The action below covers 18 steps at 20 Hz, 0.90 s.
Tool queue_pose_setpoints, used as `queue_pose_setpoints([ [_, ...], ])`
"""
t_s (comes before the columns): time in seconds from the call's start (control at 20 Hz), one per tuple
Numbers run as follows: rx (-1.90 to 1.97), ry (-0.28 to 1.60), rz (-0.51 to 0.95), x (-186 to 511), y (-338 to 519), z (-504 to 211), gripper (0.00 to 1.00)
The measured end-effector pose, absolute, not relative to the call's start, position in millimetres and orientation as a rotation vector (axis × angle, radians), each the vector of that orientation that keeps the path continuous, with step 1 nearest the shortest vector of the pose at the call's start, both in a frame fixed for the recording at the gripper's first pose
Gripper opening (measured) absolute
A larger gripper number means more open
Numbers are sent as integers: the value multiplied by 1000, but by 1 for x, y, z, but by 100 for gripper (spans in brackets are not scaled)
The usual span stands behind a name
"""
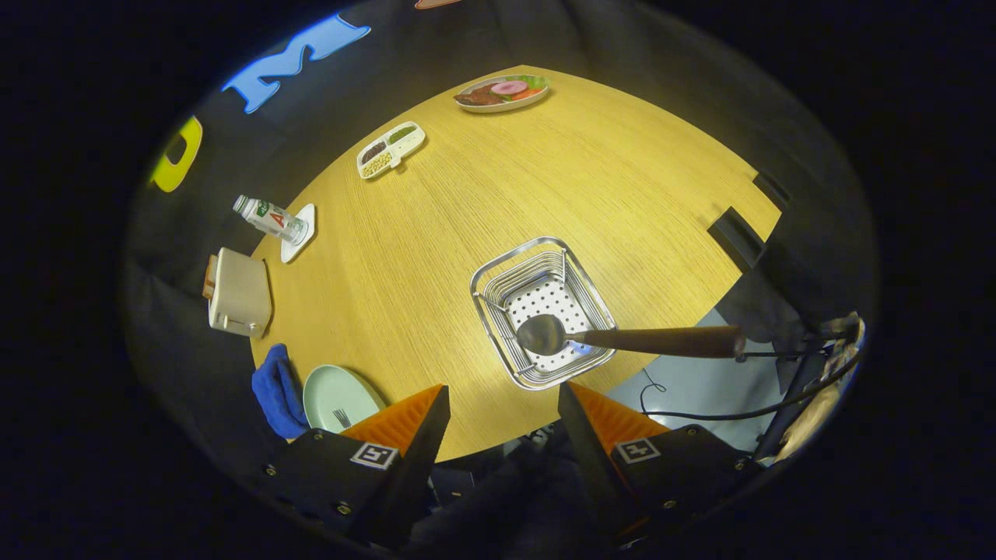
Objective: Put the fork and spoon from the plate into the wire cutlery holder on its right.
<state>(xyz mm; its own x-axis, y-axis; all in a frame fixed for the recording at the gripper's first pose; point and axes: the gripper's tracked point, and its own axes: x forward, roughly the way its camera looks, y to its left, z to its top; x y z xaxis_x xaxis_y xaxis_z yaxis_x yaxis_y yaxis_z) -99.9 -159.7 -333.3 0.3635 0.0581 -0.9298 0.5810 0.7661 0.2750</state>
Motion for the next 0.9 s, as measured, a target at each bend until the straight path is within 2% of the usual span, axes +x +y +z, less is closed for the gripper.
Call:
queue_pose_setpoints([
  [0.9,583,1239,-197,-75,-74,-339,86],
])
